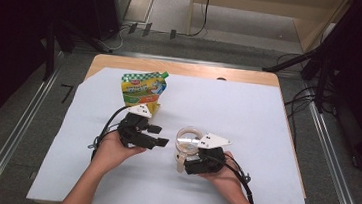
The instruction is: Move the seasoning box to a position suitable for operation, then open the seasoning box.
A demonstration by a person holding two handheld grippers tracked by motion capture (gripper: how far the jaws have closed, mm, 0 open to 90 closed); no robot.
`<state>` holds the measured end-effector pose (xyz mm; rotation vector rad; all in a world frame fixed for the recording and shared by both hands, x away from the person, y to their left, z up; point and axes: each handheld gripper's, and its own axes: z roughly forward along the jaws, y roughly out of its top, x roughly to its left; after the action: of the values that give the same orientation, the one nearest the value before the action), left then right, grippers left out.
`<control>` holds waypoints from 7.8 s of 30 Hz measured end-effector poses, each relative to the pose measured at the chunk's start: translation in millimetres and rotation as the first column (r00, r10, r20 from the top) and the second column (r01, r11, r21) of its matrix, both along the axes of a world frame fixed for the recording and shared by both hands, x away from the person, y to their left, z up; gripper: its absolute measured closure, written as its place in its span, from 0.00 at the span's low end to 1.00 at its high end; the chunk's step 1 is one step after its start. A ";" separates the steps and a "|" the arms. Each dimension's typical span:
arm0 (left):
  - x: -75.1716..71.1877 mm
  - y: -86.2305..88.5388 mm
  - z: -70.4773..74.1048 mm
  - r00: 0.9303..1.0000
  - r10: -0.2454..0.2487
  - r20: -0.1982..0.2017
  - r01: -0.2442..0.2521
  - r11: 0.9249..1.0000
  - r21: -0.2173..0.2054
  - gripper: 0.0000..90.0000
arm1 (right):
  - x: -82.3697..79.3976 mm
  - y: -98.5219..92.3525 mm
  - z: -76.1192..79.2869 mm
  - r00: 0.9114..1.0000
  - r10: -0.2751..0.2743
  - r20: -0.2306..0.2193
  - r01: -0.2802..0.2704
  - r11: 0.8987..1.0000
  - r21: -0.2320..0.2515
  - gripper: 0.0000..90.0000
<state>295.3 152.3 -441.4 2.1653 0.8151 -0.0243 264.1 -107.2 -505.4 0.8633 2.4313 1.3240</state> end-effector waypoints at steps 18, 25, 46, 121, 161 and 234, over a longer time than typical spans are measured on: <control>-2.4 0.1 0.6 1.000 -0.003 0.006 0.003 1.000 0.003 0.46 | -13.0 -26.6 12.6 0.990 0.003 -0.141 0.003 0.999 0.037 0.18; -5.3 -1.8 2.9 1.000 0.001 0.001 -0.001 1.000 0.004 0.64 | -24.5 -48.2 24.2 0.990 -0.004 -0.141 0.008 1.000 0.030 0.39; -23.0 -23.9 4.7 0.985 -0.167 -0.046 0.167 0.986 -0.015 1.00 | -28.2 -54.2 34.9 0.990 0.012 -0.140 -0.001 0.997 0.083 1.00; -25.0 -49.1 2.5 0.974 -0.224 -0.041 0.222 0.974 -0.049 0.73 | -71.4 -57.1 33.4 0.985 0.006 -0.174 0.006 0.998 0.067 1.00; -20.0 -39.0 -7.6 0.989 -0.148 -0.001 0.148 0.989 -0.022 0.47 | -40.6 -79.1 24.0 0.976 -0.136 -0.170 0.139 0.990 0.004 1.00; 6.3 -55.3 -7.2 0.977 -0.178 0.113 0.187 0.980 -0.075 0.18 | 6.1 -89.5 28.1 0.972 -0.166 -0.164 0.169 0.986 0.007 1.00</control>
<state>301.6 97.0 -448.5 2.1348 0.5432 -0.0363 270.2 -196.7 -477.3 1.1976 2.4033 1.2647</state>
